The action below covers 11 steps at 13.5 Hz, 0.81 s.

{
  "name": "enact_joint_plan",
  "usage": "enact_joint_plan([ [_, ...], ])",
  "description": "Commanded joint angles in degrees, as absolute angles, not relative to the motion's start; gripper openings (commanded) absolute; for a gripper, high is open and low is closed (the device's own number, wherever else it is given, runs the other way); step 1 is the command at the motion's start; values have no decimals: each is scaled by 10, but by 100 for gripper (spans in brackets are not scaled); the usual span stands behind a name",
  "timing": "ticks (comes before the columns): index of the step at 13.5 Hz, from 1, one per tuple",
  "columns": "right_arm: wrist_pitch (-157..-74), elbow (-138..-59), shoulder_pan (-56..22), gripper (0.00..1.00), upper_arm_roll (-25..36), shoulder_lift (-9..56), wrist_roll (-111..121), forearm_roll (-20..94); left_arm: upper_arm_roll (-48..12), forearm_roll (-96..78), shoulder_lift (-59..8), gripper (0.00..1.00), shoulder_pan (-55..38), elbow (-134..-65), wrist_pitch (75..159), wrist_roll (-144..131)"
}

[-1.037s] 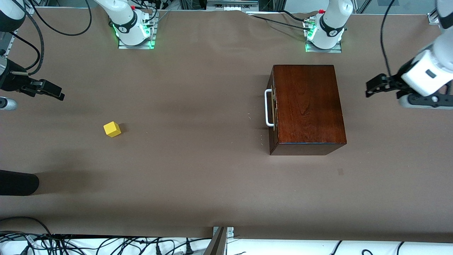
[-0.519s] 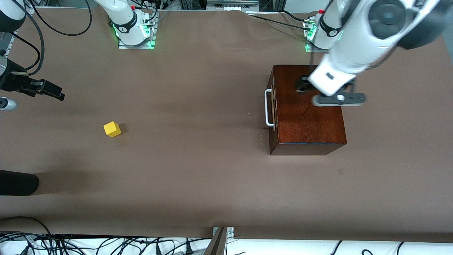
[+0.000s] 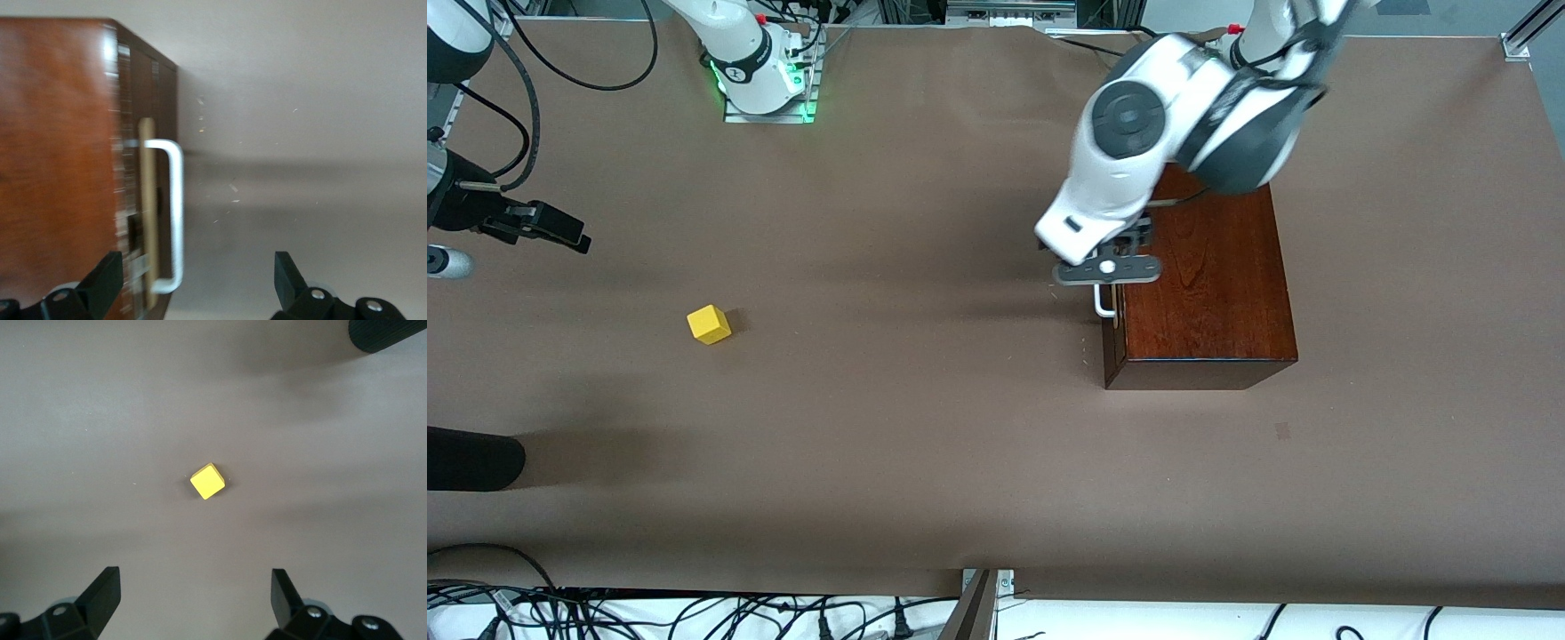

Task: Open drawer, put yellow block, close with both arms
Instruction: 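Reach the left gripper to the white drawer handle and grasp it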

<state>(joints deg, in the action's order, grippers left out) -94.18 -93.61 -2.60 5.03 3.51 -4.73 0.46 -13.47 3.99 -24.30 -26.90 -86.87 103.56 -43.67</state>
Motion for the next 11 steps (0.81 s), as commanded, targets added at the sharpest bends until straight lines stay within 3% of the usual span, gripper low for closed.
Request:
enact_joint_plan([
  [1,-936,-926,-25,100,50,40,-55,14,-136,80,-260,100,-287,-891,1070,-463],
  [11,-936,-926,-25,100,50,40,-55,14,-136,131,-300,100,-288,-936,1102,-462],
])
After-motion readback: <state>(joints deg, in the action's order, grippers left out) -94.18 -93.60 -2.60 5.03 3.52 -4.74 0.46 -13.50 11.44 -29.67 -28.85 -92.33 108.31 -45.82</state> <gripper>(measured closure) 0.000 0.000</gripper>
